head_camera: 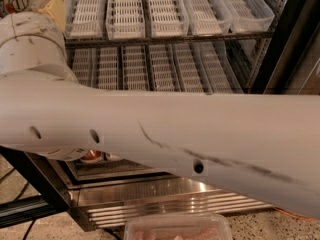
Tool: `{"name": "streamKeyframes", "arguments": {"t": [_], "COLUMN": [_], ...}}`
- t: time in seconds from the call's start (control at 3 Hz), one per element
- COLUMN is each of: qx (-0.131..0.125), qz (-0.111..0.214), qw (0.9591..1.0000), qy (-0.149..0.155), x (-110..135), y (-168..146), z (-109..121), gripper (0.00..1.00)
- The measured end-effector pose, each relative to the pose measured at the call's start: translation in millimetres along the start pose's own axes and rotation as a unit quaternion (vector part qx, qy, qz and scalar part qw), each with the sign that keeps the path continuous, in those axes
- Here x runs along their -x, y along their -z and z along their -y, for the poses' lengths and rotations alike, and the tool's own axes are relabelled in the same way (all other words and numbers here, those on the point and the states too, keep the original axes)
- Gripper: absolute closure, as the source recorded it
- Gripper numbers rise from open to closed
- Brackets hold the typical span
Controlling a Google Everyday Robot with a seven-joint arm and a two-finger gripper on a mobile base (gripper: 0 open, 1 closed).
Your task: Pick 7up can from top shelf of fridge
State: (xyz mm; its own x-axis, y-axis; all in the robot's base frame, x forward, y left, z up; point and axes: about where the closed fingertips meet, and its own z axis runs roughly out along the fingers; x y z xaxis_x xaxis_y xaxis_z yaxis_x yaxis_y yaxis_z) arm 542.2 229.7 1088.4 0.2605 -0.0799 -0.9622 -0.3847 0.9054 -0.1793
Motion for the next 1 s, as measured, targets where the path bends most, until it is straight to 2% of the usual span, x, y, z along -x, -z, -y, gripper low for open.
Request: {"name": "streamKeyframes", "arguments": {"t": [1.0], "qx": [-0.006], "qz": [-0.006], "qw": [1.0000], "qy": [-0.003], "x": [-8.1], "y": [-4.3], "z": [-0.2], "gripper": [0.30]}}
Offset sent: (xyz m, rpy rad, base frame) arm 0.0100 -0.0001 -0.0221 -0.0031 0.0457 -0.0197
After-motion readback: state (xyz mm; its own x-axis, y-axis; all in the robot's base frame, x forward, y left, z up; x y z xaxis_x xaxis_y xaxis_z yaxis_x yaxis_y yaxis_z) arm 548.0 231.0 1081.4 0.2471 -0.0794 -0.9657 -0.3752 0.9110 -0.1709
